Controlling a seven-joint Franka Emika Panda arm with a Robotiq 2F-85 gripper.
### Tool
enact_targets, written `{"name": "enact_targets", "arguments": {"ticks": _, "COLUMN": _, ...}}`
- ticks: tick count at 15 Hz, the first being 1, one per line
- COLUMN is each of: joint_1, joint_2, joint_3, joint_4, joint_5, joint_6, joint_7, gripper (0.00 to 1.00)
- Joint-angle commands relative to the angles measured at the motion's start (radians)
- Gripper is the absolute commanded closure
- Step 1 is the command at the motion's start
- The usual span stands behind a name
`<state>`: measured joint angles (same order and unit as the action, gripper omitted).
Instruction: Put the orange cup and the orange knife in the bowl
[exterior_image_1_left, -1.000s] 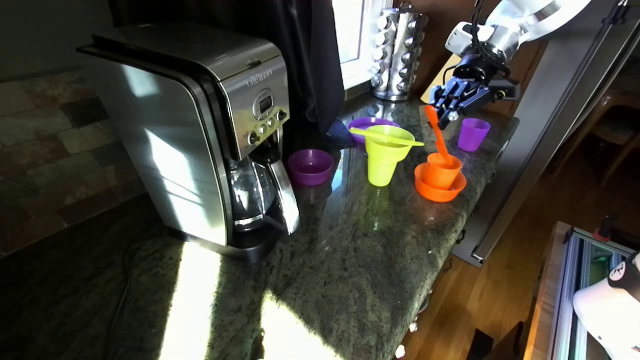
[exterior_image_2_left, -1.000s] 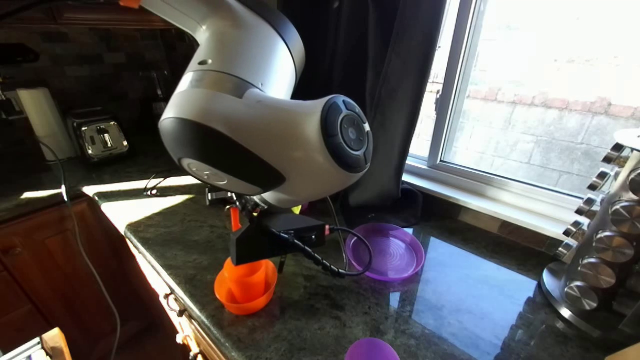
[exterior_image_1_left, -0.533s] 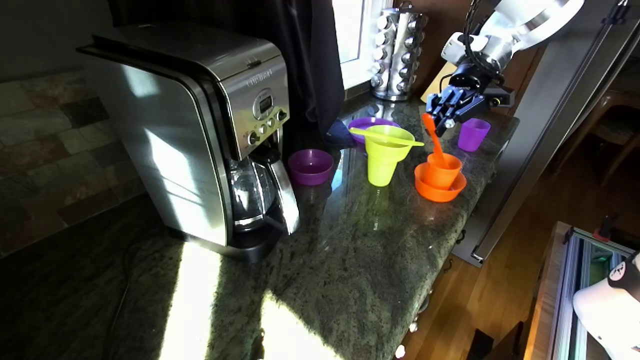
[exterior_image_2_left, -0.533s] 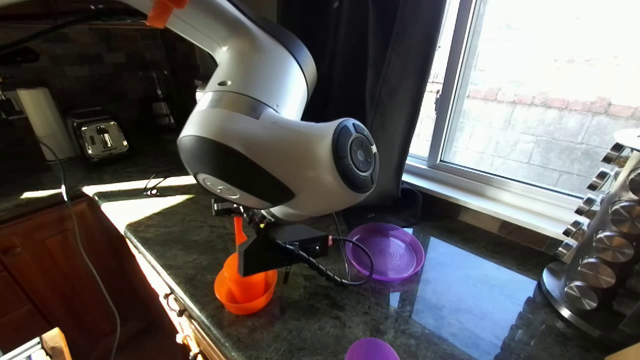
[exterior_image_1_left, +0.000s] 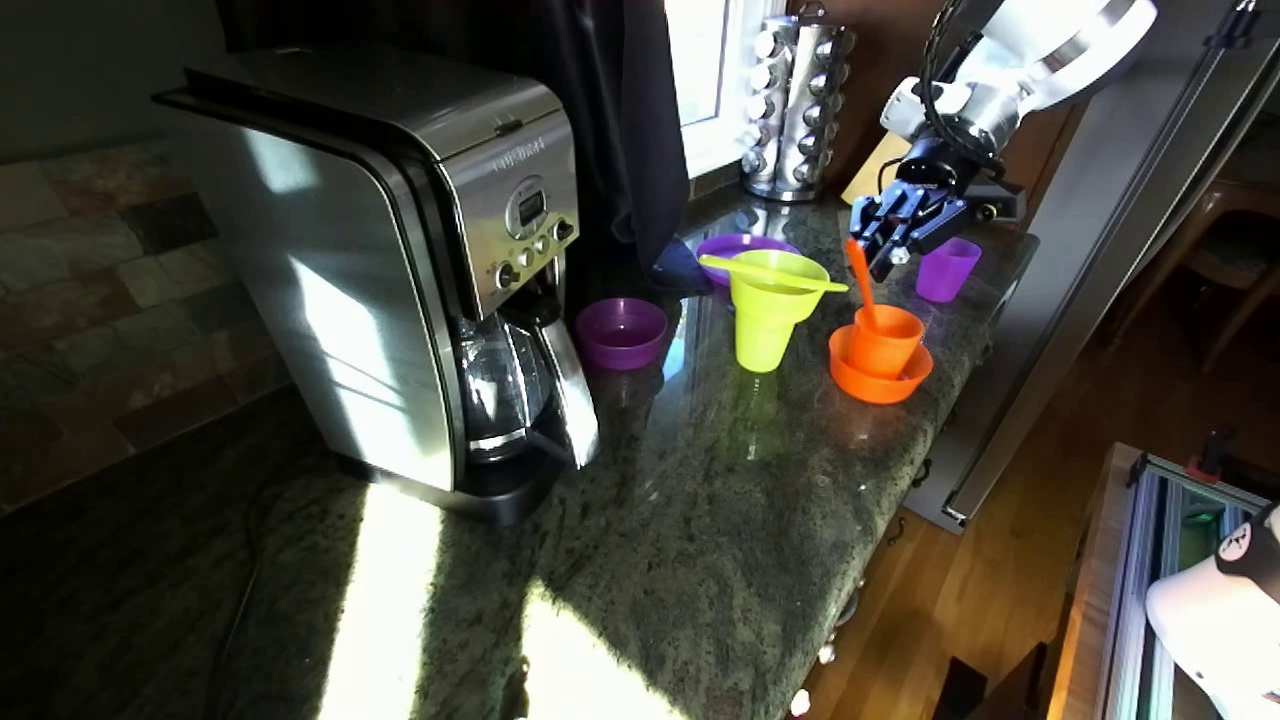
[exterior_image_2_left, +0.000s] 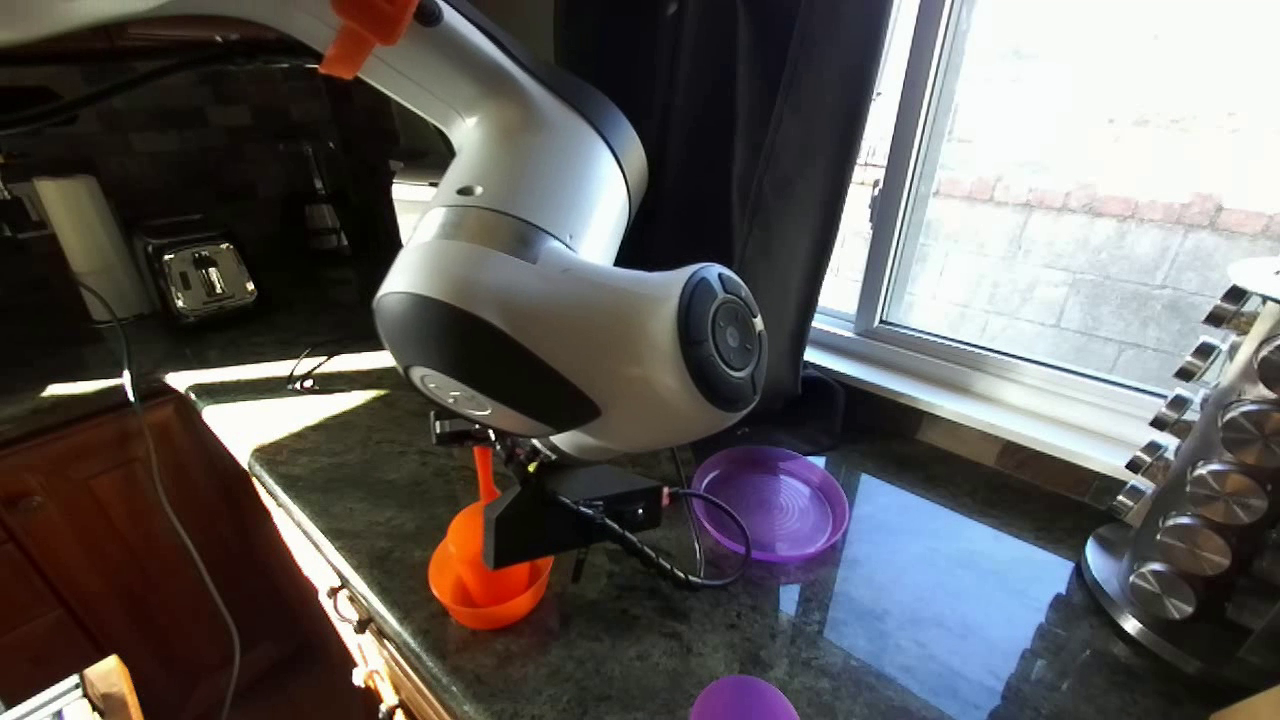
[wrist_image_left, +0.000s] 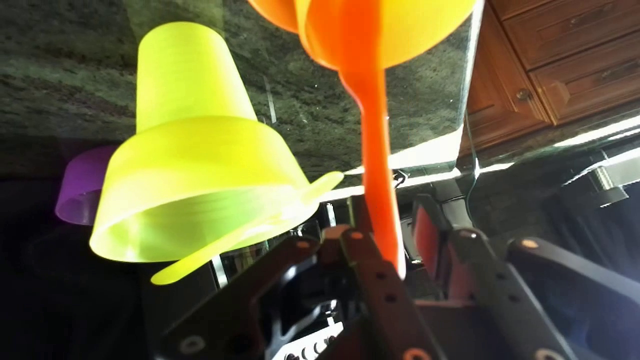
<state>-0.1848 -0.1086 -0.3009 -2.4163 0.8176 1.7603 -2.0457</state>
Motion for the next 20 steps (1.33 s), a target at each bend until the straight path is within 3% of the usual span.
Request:
{"name": "enact_targets", "arguments": {"ticks": 1, "joint_1": -0.019, "joint_2": 0.009, "joint_3": 0.011, "joint_4": 0.005, "joint_5": 0.006, "joint_6": -0.011, "joint_7": -0.028, "gripper": 0.41}}
{"name": "enact_targets", "arguments": {"ticks": 6, "joint_1": -0.023, "joint_2": -0.016, "joint_3": 0.009, "joint_4": -0.006, "joint_5": -0.01, "joint_6": -0.019, "joint_7": -0.047, "gripper": 0.03}}
{"name": "enact_targets", "arguments": {"ticks": 7, "joint_1": -0.024, "joint_2": -0.023, "joint_3": 0.009, "joint_4": -0.008, "joint_5": -0.013, "joint_6": -0.021, "joint_7": -0.048, "gripper": 0.0}}
{"name": "enact_targets", "arguments": {"ticks": 13, "joint_1": -0.029, "joint_2": -0.106, "joint_3": 0.031, "joint_4": -0.041, "joint_5": -0.027, "joint_6": 0.067, "joint_7": 0.089, "gripper": 0.0}}
{"name": "enact_targets", "arguments": {"ticks": 17, "joint_1": -0.02, "joint_2": -0.208, "joint_3": 0.084, "joint_4": -0.106, "joint_5": -0.029, "joint_6": 0.279, "joint_7": 0.288, "gripper": 0.0}}
{"name": "enact_targets", "arguments": {"ticks": 20, "joint_1": -0.014, "joint_2": -0.284, "joint_3": 0.145, "joint_4": -0.153, "joint_5": -0.108, "joint_6": 0.421, "joint_7": 0.48, "gripper": 0.0}}
